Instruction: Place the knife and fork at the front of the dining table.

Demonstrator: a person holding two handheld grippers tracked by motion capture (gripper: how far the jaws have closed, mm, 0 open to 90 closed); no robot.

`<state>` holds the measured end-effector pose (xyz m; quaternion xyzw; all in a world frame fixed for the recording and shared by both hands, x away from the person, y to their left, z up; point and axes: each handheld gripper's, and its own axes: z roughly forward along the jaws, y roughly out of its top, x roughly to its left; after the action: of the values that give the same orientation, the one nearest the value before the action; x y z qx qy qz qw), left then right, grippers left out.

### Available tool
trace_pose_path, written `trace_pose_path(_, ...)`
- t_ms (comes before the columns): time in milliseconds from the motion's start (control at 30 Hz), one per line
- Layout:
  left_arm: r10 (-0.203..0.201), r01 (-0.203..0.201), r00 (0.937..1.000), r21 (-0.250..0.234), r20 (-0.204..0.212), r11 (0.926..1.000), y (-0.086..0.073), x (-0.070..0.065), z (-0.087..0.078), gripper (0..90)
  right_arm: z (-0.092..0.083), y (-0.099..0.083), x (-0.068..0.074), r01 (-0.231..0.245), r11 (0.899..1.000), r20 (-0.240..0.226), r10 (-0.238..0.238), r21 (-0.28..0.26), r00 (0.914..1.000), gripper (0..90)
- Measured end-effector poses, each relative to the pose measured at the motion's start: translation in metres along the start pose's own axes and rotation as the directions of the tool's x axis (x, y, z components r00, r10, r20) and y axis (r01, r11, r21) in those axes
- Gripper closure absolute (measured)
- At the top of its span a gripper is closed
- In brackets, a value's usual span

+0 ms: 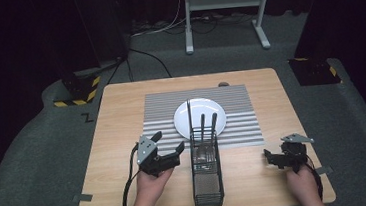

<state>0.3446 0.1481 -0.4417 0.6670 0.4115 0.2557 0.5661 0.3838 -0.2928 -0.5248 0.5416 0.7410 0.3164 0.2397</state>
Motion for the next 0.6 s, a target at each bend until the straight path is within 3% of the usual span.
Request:
trace_pose_path(200, 0.065, -0.065, 0.9975, -0.005, 0.027, 0.9979, 0.016, -0.007, 0.018, 21.9, 0.000, 0.000, 0.000, 0.001, 1.000, 0.000, -0.001, 0.000, 1.0000, 9.4)
trace_pose_path(400, 0.067, -0.067, 0.9973, -0.012, 0.030, 0.9977, 0.023, -0.012, 0.037, 33.9, 0.000, 0.000, 0.000, 0.001, 1.000, -0.001, -0.001, 0.000, 1.0000, 9.3)
trace_pose_path(467, 0.034, -0.033, 0.9994, -0.022, 0.013, 0.9992, 0.023, -0.012, 0.041, 39.2, 0.000, 0.000, 0.000, 0.000, 1.000, -0.001, 0.000, 0.000, 1.0000, 9.3)
trace_pose_path(500, 0.013, -0.012, 0.9996, -0.030, 0.026, 0.9995, 0.023, -0.013, 0.042, 40.1, 0.000, 0.000, 0.000, 0.001, 1.000, -0.001, -0.001, 0.000, 1.0000, 9.3)
trace_pose_path(600, 0.044, -0.043, 0.9990, -0.045, 0.011, 0.9980, 0.022, -0.018, 0.047, 48.6, 0.000, 0.000, 0.000, 0.002, 1.000, -0.001, -0.002, 0.000, 1.0000, 9.3)
